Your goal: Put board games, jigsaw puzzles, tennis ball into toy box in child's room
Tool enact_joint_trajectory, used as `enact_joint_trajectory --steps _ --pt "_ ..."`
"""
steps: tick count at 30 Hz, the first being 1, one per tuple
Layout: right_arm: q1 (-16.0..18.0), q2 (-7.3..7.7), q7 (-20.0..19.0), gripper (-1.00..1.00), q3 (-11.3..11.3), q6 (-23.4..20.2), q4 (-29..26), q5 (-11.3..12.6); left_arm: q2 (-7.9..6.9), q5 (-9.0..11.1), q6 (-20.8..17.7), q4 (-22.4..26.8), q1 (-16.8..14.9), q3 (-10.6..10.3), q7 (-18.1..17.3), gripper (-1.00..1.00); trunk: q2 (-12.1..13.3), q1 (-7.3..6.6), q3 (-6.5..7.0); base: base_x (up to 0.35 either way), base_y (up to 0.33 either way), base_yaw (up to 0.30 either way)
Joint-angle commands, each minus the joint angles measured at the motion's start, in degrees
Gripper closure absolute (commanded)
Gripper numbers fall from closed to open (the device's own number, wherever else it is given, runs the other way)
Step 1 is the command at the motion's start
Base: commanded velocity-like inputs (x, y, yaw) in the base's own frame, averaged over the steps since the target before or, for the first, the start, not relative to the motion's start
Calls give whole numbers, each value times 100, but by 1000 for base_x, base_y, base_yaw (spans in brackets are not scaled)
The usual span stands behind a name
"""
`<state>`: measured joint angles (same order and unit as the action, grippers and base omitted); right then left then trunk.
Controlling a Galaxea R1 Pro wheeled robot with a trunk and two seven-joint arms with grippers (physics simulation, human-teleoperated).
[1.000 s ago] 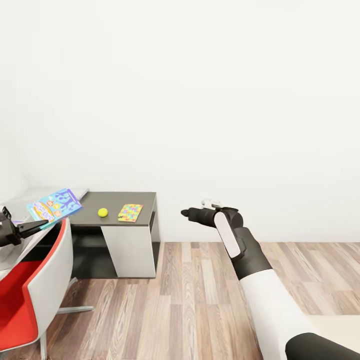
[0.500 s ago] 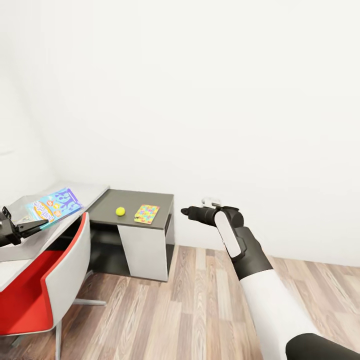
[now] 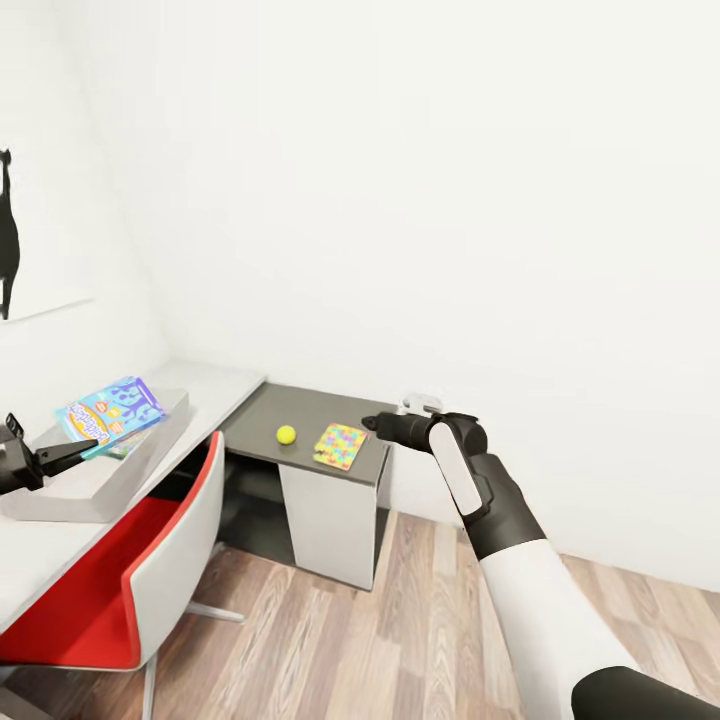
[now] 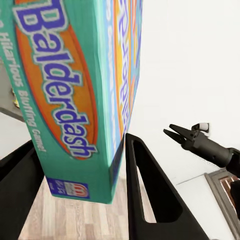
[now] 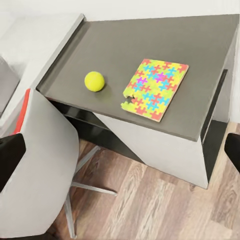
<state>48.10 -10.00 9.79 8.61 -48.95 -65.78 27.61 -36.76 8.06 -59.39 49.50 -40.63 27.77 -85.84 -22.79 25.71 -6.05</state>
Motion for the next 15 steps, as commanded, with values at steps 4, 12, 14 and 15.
enact_joint_trajectory --steps 4,12,14,15 --pt "6 0 59 -100 8 -16 -5 60 8 12 -61 -2 -6 2 -21 100 -13 7 -13 314 187 291" --pt "7 0 59 -100 9 -15 -5 60 7 12 -61 -1 -6 8 -21 100 -13 7 -13 326 60 291" --pt "8 0 59 -100 9 -16 -5 60 14 12 -61 -1 -6 6 -21 100 -13 7 -13 334 6 291" --pt "9 0 59 -100 9 -17 -5 60 18 12 -61 -2 -6 4 -21 100 -13 7 -13 335 3 291"
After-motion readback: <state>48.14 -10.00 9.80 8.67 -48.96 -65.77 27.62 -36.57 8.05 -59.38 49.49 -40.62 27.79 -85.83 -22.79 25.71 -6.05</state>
